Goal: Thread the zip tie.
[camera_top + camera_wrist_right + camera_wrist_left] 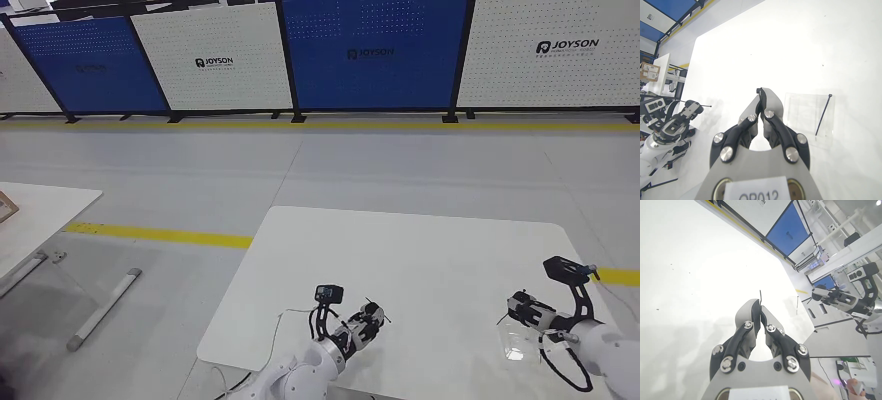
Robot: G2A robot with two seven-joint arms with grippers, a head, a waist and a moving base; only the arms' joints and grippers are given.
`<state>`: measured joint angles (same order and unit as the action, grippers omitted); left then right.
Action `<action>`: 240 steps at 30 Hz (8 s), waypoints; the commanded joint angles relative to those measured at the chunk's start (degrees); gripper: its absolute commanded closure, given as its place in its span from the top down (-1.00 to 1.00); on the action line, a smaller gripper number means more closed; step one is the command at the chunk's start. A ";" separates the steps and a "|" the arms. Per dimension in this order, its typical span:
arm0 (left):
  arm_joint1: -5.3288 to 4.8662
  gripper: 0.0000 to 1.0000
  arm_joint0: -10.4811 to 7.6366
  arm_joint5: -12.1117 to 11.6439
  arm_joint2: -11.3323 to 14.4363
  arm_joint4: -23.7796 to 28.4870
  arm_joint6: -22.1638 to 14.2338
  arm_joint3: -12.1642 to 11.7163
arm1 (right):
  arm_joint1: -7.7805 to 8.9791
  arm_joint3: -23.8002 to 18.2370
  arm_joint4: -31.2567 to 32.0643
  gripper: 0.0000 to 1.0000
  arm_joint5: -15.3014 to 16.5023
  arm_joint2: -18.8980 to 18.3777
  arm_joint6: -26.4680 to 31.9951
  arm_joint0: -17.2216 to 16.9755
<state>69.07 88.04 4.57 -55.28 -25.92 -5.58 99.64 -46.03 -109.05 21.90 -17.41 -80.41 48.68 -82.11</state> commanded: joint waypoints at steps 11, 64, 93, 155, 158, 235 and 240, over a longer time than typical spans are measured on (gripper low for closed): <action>-1.44 -1.00 1.52 -5.56 -7.24 6.44 -5.33 0.93 | 0.00 0.00 0.00 -1.00 0.00 0.00 0.00 0.00; -1.44 -1.00 1.52 -5.56 -7.24 6.44 -5.33 0.93 | -6.29 4.64 -19.84 -1.00 13.55 11.60 -29.31 -4.81; 0.42 -1.00 -1.09 -2.61 -1.80 7.09 5.33 0.63 | -6.29 4.64 -19.84 -1.00 13.55 11.60 -29.31 -4.81; 0.56 -1.00 -1.47 -2.23 -1.28 7.03 5.49 0.17 | -10.12 2.53 -15.17 -1.00 22.91 14.10 -59.55 -13.45; 0.56 -1.00 -1.47 -2.23 -1.28 7.03 5.49 0.17 | -10.12 2.53 -15.17 -1.00 22.91 14.10 -59.55 -13.45; 1.05 -1.00 -2.25 -0.14 -1.61 9.77 7.17 -0.16 | -20.11 17.21 -10.42 -1.00 24.12 30.96 -67.49 -0.40; 1.05 -1.00 -2.25 -0.14 -1.61 9.77 7.17 -0.16 | -20.11 17.21 -10.42 -1.00 24.12 30.96 -67.49 -0.40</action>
<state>70.13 85.80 4.42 -56.89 -16.15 1.58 99.48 -66.14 -91.84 11.47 6.72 -49.45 -18.82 -82.51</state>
